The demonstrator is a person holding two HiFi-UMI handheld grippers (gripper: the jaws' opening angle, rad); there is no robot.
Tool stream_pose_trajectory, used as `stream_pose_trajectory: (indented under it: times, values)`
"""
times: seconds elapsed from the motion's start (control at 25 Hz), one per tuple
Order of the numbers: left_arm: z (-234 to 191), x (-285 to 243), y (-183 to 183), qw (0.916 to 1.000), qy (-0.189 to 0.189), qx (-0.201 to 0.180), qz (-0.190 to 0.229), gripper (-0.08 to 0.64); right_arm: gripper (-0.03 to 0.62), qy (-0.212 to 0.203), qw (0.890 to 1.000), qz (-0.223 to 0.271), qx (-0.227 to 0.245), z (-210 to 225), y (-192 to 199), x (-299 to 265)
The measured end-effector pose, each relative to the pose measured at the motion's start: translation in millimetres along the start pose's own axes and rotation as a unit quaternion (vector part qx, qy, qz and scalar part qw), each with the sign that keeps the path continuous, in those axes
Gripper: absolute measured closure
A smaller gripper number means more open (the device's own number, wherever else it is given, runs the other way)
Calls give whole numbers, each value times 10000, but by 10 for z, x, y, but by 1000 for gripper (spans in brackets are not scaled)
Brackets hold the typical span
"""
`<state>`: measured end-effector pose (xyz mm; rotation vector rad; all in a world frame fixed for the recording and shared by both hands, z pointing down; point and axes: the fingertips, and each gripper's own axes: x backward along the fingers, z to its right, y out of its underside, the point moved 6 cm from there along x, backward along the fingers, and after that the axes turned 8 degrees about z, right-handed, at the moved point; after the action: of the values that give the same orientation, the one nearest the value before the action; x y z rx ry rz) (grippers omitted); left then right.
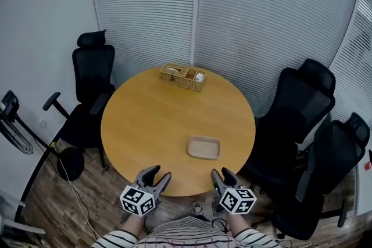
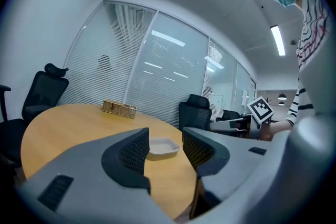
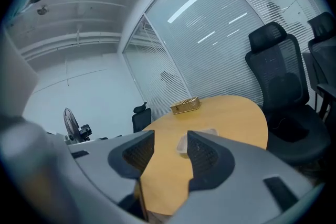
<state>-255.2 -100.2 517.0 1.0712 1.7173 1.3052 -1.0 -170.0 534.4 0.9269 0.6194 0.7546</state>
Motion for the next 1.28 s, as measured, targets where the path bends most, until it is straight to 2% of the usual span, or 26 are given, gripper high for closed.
stream_pose_trajectory:
  times: [0.36, 0.64, 0.96, 1.28]
  values:
    - [-207, -693, 173, 9996, -92, 130, -238, 383, 396, 79, 9998, -188, 3, 471, -139, -500]
    - [-296, -1145, 323, 9991, -249, 233, -263, 383, 396, 90, 9997, -204, 72, 806, -220, -798]
    - [-387, -1573, 542, 9982, -276, 351, -412, 383, 396, 93, 9991, -408, 95, 1164, -130, -1117]
    - [-485, -1939, 829, 9955, -197, 467, -802, 383, 396, 30, 9963, -832, 199, 1407, 120, -1329]
